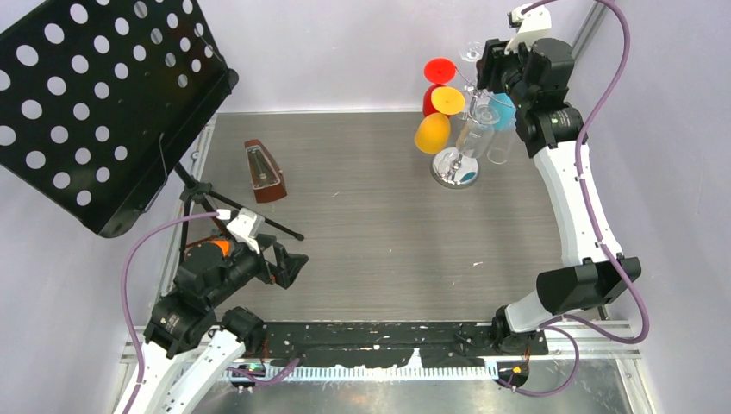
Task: Take the wine glass off the wine glass rack
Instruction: Adjust the wine rack at the center of the board.
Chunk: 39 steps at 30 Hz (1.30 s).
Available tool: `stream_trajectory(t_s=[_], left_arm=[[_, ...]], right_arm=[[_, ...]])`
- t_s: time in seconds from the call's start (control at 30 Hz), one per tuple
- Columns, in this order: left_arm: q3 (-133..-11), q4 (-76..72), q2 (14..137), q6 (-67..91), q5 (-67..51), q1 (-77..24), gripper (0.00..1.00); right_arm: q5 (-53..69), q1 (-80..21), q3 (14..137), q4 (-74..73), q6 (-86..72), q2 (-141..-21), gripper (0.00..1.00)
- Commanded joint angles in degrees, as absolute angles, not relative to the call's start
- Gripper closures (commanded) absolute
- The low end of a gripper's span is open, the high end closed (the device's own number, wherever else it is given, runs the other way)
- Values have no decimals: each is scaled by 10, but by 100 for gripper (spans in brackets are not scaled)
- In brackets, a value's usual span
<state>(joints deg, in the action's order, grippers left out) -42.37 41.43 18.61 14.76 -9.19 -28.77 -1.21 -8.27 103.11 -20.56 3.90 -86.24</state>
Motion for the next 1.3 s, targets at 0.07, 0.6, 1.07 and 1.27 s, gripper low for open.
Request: stream_trajectory(t_s=[0.07,0.6,1.07,1.27], left_arm=[[-423,392,179,146,-96,-289,1],[-421,389,167,147,-103,-288,1],[-420,387,167,146,-108,-289,1],[-420,387,169,147,-108,-289,1]], right_arm=[[49,-59,1068,-171,25,-883,46],[146,-21,1079,-173,16,-936,51],[142,-19,1093,-194,22,-959,57],[142,-19,1097,-199,21,-968,59]])
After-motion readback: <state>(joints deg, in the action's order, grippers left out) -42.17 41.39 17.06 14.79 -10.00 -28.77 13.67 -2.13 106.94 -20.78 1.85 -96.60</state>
